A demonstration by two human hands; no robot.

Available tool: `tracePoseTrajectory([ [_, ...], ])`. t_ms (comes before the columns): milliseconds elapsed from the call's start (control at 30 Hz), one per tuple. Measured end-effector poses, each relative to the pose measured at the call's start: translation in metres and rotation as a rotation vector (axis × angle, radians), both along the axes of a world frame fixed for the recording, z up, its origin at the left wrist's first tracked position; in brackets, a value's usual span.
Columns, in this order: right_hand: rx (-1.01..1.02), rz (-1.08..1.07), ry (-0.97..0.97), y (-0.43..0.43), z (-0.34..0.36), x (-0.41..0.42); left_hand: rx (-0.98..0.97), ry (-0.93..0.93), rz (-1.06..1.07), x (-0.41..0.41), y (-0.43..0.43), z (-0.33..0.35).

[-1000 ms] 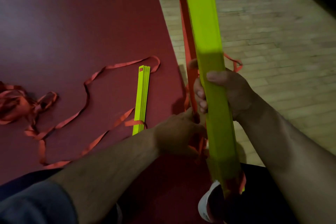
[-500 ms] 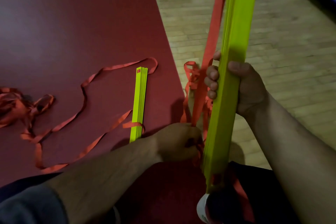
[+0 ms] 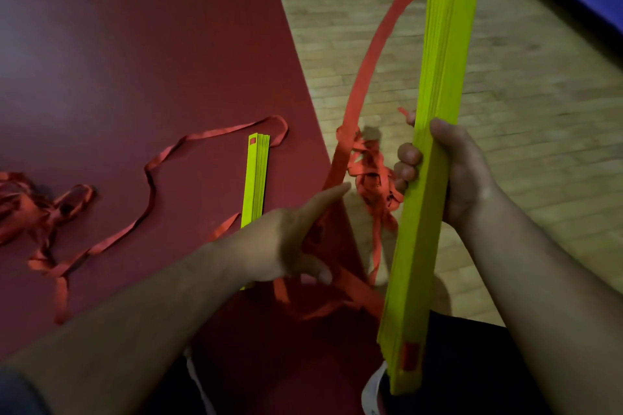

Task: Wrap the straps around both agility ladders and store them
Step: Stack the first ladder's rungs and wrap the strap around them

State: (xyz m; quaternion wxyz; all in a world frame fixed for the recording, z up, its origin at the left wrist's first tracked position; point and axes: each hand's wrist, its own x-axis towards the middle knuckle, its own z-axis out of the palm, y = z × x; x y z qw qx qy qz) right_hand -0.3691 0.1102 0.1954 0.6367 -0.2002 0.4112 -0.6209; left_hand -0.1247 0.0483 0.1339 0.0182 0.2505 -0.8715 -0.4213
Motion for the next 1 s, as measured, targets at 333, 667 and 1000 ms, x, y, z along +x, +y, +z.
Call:
tracePoseTrajectory([
  [333, 0.125, 0.027, 0.199, -0.005, -0.014, -0.001, -0.234, -0.341, -0.031, 0.026, -0.023, -0.002],
  [667, 0.235, -0.034, 0.253, -0.010, -0.016, 0.009, -0.284, -0.237, 0.091, 0.031, -0.032, 0.001],
  [1000, 0.170, -0.248, 0.444, -0.017, -0.014, 0.021, 0.010, -0.210, 0.041, 0.041, -0.036, 0.005],
])
